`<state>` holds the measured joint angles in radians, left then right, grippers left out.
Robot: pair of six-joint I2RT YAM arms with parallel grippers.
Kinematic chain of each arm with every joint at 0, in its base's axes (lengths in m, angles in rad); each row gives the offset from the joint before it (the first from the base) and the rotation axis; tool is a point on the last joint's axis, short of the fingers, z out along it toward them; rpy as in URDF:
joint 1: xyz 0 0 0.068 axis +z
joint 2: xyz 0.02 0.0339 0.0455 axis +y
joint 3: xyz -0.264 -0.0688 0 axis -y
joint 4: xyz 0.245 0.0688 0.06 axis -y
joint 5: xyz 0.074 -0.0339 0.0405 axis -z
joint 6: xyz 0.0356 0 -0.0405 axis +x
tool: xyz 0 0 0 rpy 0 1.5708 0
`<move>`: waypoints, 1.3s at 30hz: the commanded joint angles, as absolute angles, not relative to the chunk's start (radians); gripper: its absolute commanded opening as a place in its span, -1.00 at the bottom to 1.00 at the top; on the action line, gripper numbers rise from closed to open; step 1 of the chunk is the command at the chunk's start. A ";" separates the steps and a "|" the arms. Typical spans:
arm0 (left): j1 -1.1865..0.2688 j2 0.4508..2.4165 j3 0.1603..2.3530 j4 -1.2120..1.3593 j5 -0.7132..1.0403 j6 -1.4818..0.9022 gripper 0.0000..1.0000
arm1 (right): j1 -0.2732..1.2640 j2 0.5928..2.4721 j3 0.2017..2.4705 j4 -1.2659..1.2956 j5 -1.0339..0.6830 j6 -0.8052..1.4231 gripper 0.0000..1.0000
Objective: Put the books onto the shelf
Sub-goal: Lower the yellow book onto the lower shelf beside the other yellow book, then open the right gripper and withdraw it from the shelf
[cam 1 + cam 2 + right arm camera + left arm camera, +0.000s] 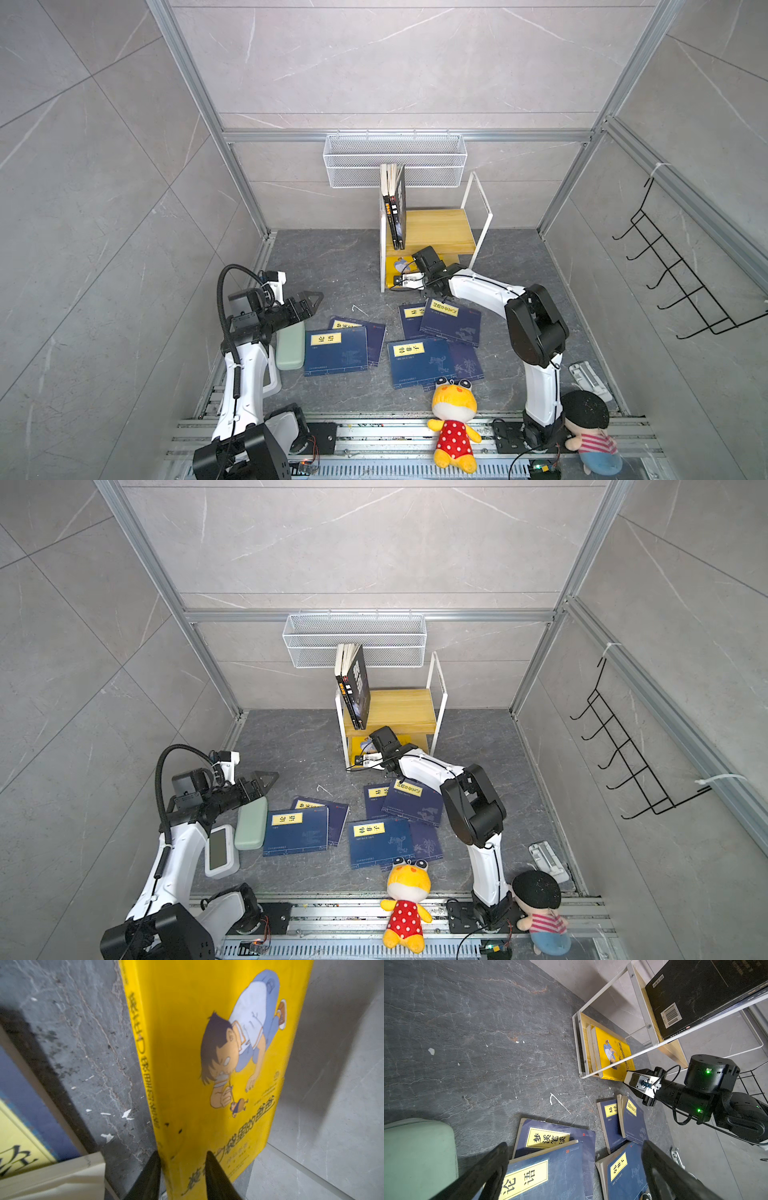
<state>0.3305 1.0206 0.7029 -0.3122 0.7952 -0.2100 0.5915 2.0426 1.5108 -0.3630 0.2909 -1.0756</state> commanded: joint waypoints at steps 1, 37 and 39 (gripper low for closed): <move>0.339 1.011 0.710 -0.286 0.825 -0.218 1.00 | 0.595 2.073 1.561 -0.350 0.285 -1.038 -0.30; 0.345 1.015 0.712 -0.283 0.839 -0.226 1.00 | 0.604 2.027 1.550 -0.343 0.278 -1.010 -0.18; 0.345 1.022 0.719 -0.288 0.846 -0.228 0.99 | 0.607 1.983 1.520 -0.344 0.274 -1.001 -0.11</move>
